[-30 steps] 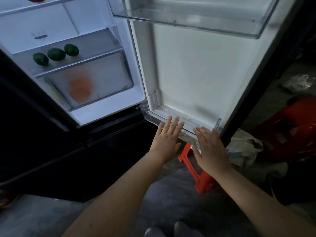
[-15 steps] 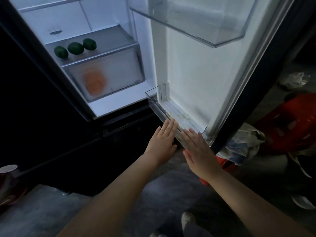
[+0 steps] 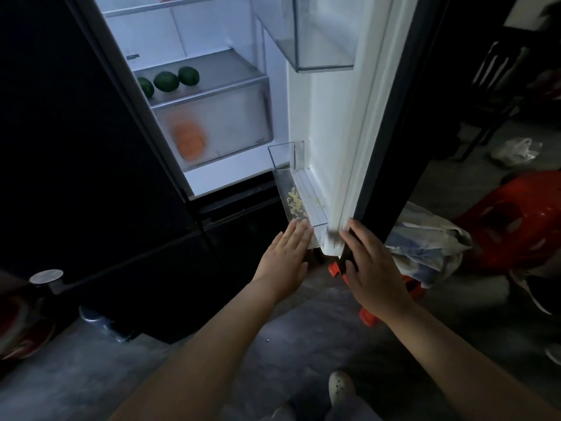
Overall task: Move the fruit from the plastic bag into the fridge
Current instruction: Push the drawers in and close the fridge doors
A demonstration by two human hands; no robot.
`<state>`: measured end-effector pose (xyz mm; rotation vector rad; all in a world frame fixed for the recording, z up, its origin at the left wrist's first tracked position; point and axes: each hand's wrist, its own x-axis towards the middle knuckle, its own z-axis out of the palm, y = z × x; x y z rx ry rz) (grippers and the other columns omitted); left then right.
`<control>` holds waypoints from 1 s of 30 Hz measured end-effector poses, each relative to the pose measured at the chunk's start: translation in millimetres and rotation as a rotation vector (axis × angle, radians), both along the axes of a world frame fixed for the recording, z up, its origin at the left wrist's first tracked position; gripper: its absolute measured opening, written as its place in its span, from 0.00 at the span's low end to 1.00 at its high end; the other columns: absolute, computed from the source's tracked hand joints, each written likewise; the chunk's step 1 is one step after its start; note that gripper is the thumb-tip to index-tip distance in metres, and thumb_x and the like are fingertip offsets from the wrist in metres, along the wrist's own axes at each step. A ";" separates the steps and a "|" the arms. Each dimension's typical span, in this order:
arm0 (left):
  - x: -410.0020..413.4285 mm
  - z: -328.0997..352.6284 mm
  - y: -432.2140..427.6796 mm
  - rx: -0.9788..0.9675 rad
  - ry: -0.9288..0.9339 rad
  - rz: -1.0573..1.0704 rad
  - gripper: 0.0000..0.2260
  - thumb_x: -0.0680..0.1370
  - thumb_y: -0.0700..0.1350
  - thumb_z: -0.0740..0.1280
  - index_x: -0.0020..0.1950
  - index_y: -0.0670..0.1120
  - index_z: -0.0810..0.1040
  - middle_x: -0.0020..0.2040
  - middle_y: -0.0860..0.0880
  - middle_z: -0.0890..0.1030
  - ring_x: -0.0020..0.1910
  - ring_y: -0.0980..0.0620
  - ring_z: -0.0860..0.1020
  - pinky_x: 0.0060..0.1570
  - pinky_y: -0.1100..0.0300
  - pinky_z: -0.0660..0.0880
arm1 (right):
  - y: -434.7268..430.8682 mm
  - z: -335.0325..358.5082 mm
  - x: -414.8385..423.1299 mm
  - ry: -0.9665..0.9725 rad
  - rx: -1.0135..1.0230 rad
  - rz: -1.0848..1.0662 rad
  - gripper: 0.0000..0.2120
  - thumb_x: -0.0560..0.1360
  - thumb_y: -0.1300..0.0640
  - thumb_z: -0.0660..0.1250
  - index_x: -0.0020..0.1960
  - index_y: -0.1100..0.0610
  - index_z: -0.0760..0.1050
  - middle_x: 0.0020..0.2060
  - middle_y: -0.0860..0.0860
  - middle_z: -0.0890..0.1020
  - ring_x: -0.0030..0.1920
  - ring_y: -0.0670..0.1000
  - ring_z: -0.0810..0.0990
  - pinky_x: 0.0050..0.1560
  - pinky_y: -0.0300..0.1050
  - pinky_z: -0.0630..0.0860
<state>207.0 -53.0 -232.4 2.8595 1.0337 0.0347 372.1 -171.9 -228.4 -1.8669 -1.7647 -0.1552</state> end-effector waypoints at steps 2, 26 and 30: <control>-12.9 2.9 2.5 -0.005 0.003 0.026 0.33 0.79 0.47 0.57 0.77 0.48 0.39 0.78 0.50 0.40 0.75 0.52 0.37 0.73 0.57 0.41 | -1.4 5.0 -10.1 -0.016 0.078 -0.006 0.28 0.74 0.65 0.62 0.72 0.58 0.61 0.74 0.54 0.60 0.75 0.50 0.56 0.74 0.44 0.55; -93.4 41.6 2.9 0.361 -0.147 -0.033 0.34 0.76 0.50 0.60 0.77 0.44 0.47 0.78 0.45 0.49 0.77 0.46 0.47 0.74 0.51 0.48 | 71.9 45.3 -79.9 0.097 0.292 0.092 0.28 0.73 0.65 0.57 0.73 0.67 0.59 0.71 0.60 0.64 0.72 0.55 0.61 0.73 0.40 0.55; -96.6 49.2 8.9 0.340 -0.138 0.031 0.33 0.76 0.49 0.59 0.78 0.44 0.48 0.78 0.46 0.48 0.77 0.46 0.48 0.74 0.50 0.51 | 86.6 48.7 -90.3 0.064 0.217 0.157 0.29 0.74 0.61 0.54 0.75 0.61 0.56 0.74 0.54 0.60 0.74 0.48 0.57 0.72 0.39 0.57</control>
